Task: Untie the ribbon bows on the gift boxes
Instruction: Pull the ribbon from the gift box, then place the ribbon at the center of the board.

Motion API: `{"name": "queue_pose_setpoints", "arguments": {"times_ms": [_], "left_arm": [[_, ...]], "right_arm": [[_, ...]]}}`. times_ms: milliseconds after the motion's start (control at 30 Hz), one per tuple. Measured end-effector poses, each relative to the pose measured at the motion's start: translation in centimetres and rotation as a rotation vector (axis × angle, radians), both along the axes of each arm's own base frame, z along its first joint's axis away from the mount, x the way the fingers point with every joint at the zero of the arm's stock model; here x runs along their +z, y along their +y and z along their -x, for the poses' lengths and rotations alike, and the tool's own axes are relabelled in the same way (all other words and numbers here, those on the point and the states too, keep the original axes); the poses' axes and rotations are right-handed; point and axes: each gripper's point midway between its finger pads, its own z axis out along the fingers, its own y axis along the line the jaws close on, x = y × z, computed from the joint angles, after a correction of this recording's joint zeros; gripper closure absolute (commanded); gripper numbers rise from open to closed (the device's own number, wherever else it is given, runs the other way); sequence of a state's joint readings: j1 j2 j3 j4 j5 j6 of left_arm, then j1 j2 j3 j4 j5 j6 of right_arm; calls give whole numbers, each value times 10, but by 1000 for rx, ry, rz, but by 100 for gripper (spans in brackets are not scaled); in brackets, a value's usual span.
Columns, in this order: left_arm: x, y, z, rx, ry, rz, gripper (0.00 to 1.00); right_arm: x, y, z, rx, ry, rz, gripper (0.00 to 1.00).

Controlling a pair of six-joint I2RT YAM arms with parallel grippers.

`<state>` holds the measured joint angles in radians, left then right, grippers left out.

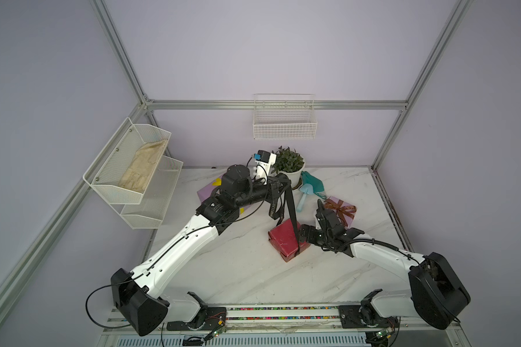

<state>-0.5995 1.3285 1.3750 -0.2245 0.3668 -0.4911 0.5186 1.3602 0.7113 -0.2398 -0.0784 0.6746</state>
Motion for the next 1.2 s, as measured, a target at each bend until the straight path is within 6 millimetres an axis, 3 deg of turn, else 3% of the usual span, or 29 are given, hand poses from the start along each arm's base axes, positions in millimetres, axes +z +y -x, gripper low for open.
{"name": "queue_pose_setpoints", "arguments": {"times_ms": [167, 367, 600, 700, 800, 1067, 1200], "left_arm": [[18, 65, -17, 205, -54, -58, 100], [62, 123, -7, 389, -166, -74, 100], [60, 188, 2, 622, -157, -138, 100], [42, 208, 9, 689, -121, -169, 100], [12, 220, 12, 735, -57, -206, 100], [-116, 269, 6, 914, 229, -383, 100], [-163, 292, 3, 990, 355, -423, 100]], "right_arm": [[6, -1, -6, -7, -25, 11, 3], [-4, -1, -11, -1, -12, 45, 3], [0, 2, -17, 13, -30, 54, 3], [1, 2, -18, 17, -35, 57, 3], [1, 3, -20, 20, -39, 59, 3], [3, 4, -22, 23, -52, 58, 3], [4, 5, -24, 24, -59, 54, 3]]}}
